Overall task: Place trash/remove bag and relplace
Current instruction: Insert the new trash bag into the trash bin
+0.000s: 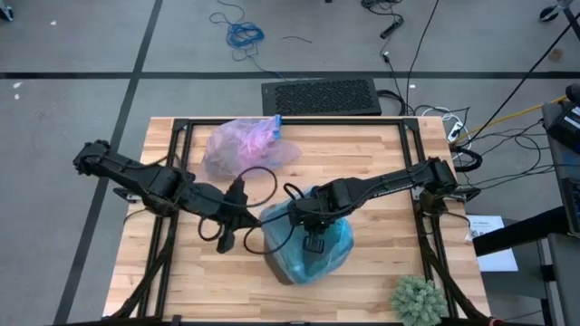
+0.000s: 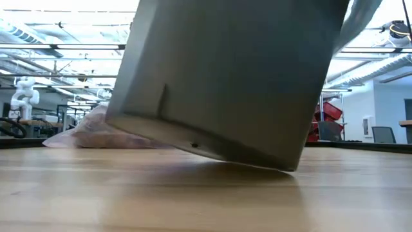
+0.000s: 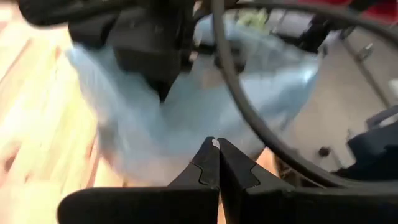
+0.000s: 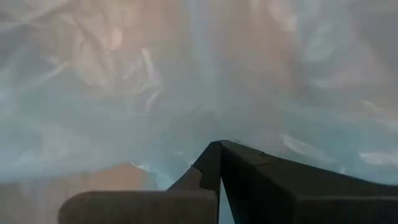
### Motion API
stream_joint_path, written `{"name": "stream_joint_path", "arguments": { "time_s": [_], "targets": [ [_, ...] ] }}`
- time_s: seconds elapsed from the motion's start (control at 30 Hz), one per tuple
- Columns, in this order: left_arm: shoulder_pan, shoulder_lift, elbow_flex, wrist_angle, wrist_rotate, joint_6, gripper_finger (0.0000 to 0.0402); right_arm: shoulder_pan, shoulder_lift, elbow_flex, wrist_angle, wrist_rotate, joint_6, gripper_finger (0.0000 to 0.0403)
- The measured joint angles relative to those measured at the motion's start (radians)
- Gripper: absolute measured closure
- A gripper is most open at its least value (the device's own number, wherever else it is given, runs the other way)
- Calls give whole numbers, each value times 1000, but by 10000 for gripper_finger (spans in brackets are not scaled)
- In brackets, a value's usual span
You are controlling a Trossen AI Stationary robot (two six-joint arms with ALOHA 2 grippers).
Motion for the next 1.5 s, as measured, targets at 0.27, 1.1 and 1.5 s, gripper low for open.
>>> {"name": "stream_joint_path", "arguments": {
  "time_s": [0.27, 1.1, 1.5],
  "targets": [
    [-8, -71, 18, 22, 0, -1, 402, 1, 0, 64, 24, 4, 8, 403],
    [15, 101, -18, 69, -10, -26, 402, 14, 64, 44, 116, -24, 28, 403],
    [13, 98, -97, 121, -37, -110, 401, 12, 85, 43, 63, -20, 25, 403]
  ]
}}
